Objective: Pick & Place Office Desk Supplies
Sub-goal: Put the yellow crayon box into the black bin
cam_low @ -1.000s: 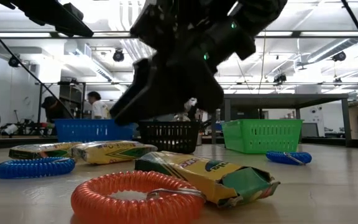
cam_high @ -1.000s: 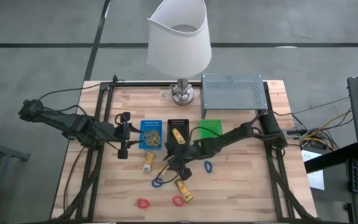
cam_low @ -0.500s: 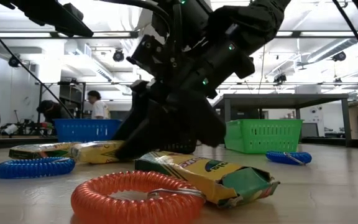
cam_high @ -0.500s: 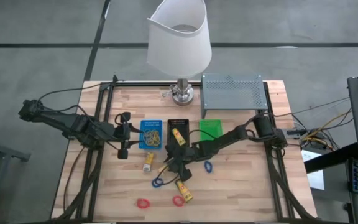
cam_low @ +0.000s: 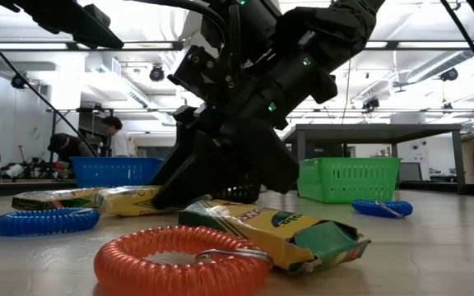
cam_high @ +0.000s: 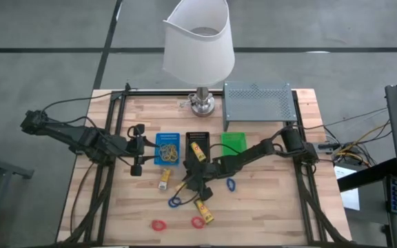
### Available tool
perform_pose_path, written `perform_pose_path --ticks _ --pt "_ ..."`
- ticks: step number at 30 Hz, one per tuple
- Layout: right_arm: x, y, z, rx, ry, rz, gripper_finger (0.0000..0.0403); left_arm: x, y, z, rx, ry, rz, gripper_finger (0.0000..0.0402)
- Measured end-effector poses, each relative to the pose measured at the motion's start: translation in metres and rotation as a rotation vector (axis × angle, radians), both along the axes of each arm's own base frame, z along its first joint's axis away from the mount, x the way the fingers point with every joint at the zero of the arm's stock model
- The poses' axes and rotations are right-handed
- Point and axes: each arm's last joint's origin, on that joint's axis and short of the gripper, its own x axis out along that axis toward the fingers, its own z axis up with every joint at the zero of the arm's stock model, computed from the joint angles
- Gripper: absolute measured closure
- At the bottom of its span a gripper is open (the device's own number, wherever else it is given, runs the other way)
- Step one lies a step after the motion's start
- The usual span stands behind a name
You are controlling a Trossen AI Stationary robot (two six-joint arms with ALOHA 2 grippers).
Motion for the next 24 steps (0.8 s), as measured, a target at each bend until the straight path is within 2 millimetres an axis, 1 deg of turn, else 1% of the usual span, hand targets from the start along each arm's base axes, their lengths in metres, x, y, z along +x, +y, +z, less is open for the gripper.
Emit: perform_pose_path --ticks 4,8,19,24 --pt "-0.0004 -0.0001 -0.0005 0.001 0.007 -0.002 0.0269 0.0000 0.0000 0.0000 0.000 0.000 0.000 0.0233" --pt "-0.0004 -0.0003 -0.0005 0.001 0.007 -0.003 0.0282 0.0000 0.0000 0.0000 0.000 0.000 0.000 0.0233" --pt "-0.0004 -0.0003 -0.0004 0.000 0.007 -0.003 0.0288 0.0000 0.0000 0.0000 0.000 0.000 0.000 0.0233" --pt "-0.0008 -0.0003 0.0088 0.006 -0.011 -0.007 0.0293 0.0000 0.0000 0.0000 0.000 0.000 0.000 0.0233"
